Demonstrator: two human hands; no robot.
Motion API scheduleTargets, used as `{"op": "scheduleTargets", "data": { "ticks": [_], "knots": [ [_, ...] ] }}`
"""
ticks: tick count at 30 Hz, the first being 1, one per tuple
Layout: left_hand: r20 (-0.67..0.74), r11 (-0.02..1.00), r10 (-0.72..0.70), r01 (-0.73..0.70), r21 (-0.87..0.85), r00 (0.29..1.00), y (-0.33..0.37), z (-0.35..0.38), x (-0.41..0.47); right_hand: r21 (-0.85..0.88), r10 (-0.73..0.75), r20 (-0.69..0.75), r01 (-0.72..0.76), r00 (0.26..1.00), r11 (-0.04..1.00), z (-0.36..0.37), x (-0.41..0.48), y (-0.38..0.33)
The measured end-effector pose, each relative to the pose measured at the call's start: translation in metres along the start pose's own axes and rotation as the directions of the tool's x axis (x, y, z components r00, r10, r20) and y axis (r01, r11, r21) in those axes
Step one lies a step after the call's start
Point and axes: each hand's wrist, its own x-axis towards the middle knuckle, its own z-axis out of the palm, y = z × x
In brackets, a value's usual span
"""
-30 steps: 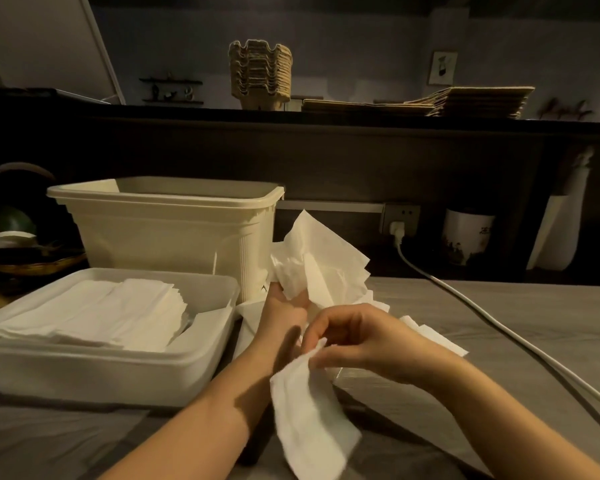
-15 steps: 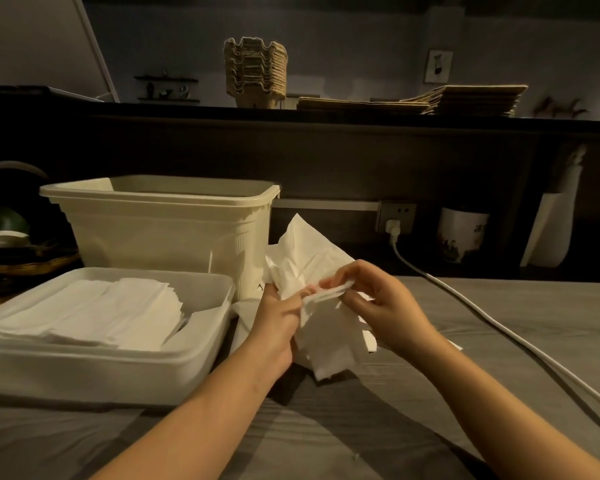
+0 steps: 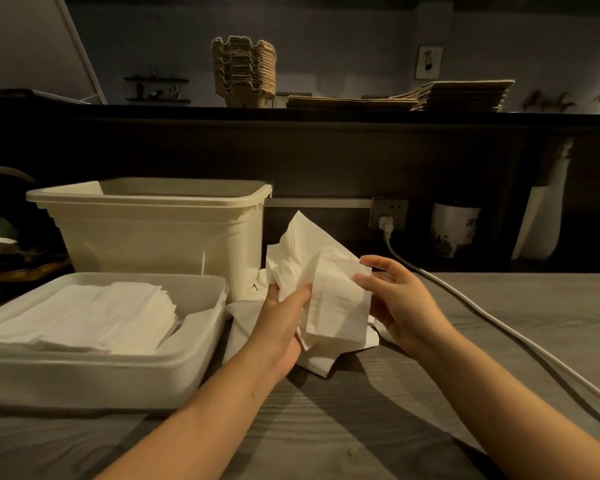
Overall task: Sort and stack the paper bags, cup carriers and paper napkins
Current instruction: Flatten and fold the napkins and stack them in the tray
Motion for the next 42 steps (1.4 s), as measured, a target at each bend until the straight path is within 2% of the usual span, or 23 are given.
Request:
{"op": "scheduleTargets", "data": {
  "ticks": [3,8,12,14,17,19,22,26,29,32,36,39,42],
  "knots": [
    [0.036,1.000,-0.024,0.024,-0.001,0.999,-0.002,0.001,-0.001,0.021,-0.034,-0.033,0.035,0.999,0.999,0.001,-0.001,0.000],
    [0.088,0.980,-0.123,0.135,-0.148,0.988,0.001,0.002,-0.004,0.102,-0.064,-0.090,0.073,0.994,0.992,0.001,-0.001,-0.003],
    [0.079,0.957,-0.158,0.173,-0.232,0.984,0.002,0.003,-0.006,0.269,-0.013,0.045,0.001,0.999,0.963,0.003,-0.003,-0.005],
    [0.096,0.953,-0.160,0.179,-0.246,0.982,0.002,0.003,-0.007,0.204,-0.030,0.004,0.028,1.000,0.979,0.005,-0.003,-0.001],
    [0.139,0.958,-0.130,0.160,-0.238,0.982,0.001,0.005,-0.011,0.018,-0.125,-0.171,0.130,0.977,0.991,0.006,-0.002,0.005],
    [0.139,0.960,-0.106,0.137,-0.244,0.985,0.001,0.006,-0.013,-0.074,-0.196,-0.230,0.184,0.953,0.980,0.005,-0.001,0.006],
    [0.142,0.962,-0.103,0.134,-0.237,0.985,0.000,0.007,-0.013,-0.144,-0.230,-0.227,0.201,0.946,0.969,0.007,-0.001,0.006],
    [0.154,0.957,-0.108,0.145,-0.253,0.982,-0.002,0.007,-0.014,-0.096,-0.216,-0.226,0.199,0.950,0.975,0.006,-0.002,0.004],
    [0.211,0.957,-0.093,0.146,-0.251,0.973,-0.003,0.009,-0.016,-0.104,-0.228,-0.248,0.209,0.941,0.972,0.005,-0.002,0.005],
    [0.265,0.978,-0.028,0.081,-0.191,0.964,-0.005,0.010,-0.017,-0.122,-0.225,-0.274,0.198,0.935,0.972,0.006,-0.001,0.010],
    [0.217,0.992,-0.005,0.032,-0.123,0.976,-0.008,0.007,-0.014,-0.159,-0.189,-0.245,0.153,0.951,0.975,0.005,0.002,0.016],
    [0.186,0.990,-0.013,0.039,-0.136,0.982,-0.008,0.006,-0.012,-0.255,-0.201,-0.192,0.149,0.961,0.955,0.006,0.003,0.016],
    [0.160,0.990,0.004,0.018,-0.137,0.987,-0.007,0.006,-0.011,-0.246,-0.157,-0.155,0.116,0.975,0.962,0.003,0.005,0.014]
  ]
}}
